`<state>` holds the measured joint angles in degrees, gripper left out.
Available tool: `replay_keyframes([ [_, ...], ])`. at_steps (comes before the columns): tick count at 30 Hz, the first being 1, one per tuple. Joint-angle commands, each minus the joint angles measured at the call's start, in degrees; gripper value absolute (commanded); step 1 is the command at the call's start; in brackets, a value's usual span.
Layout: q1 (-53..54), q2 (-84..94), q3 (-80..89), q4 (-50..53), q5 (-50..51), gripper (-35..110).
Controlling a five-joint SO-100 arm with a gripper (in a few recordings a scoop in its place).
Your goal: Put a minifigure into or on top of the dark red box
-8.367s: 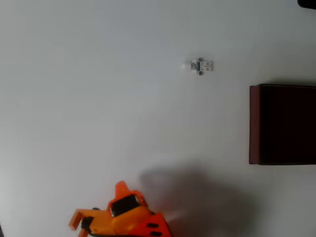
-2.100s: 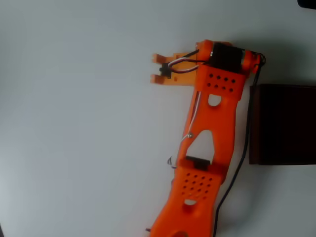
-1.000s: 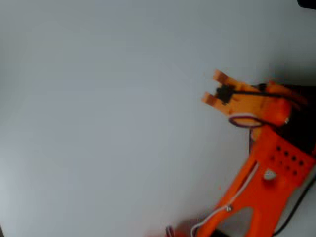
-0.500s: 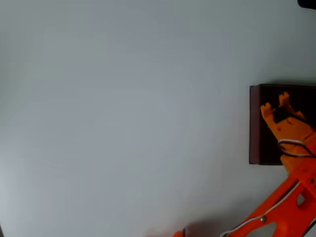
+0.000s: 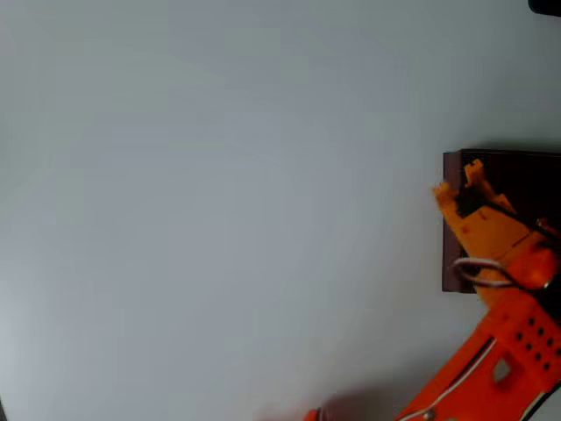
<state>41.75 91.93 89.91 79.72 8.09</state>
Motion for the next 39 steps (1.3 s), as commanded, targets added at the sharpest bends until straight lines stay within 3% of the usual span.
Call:
replay_keyframes([
  [1,-1.93,19.16,8.35,1.14,1.05,19],
  [13,-28.48,66.18,29.71,10.11,2.72,19],
  [18,-37.88,73.39,35.68,9.76,6.86,19],
  [23,-50.01,79.8,41.84,5.45,4.31,17],
  [28,-58.97,99.93,52.47,4.22,0.53,19],
  [34,-66.62,100.37,57.83,5.45,2.11,10],
  [36,-69.17,100.46,60.12,5.45,0.26,1],
  [39,-70.66,100.37,65.39,5.36,-5.45,0],
])
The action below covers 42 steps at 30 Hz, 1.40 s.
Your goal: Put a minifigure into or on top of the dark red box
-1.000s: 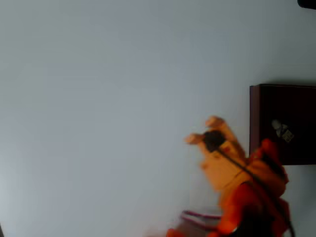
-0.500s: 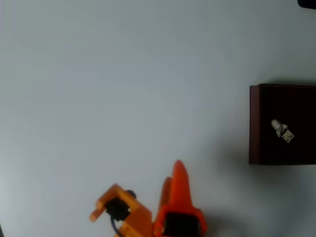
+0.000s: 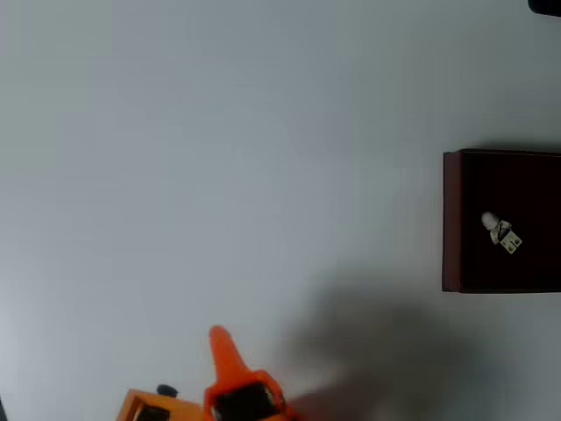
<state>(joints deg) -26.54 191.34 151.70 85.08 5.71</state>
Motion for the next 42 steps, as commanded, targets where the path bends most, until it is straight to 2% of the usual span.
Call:
replay_keyframes([
  [1,-2.29,0.97,5.62,-0.97,-3.69,0],
  [4,-3.87,1.05,10.63,-3.69,-3.87,0],
  [8,-7.03,1.67,15.47,-6.24,2.11,0],
  [12,-11.34,4.13,22.15,-10.46,-2.72,0],
  [16,-11.43,4.13,21.36,-7.21,-2.81,0],
  [42,-11.78,4.13,21.36,-7.21,-2.99,0],
])
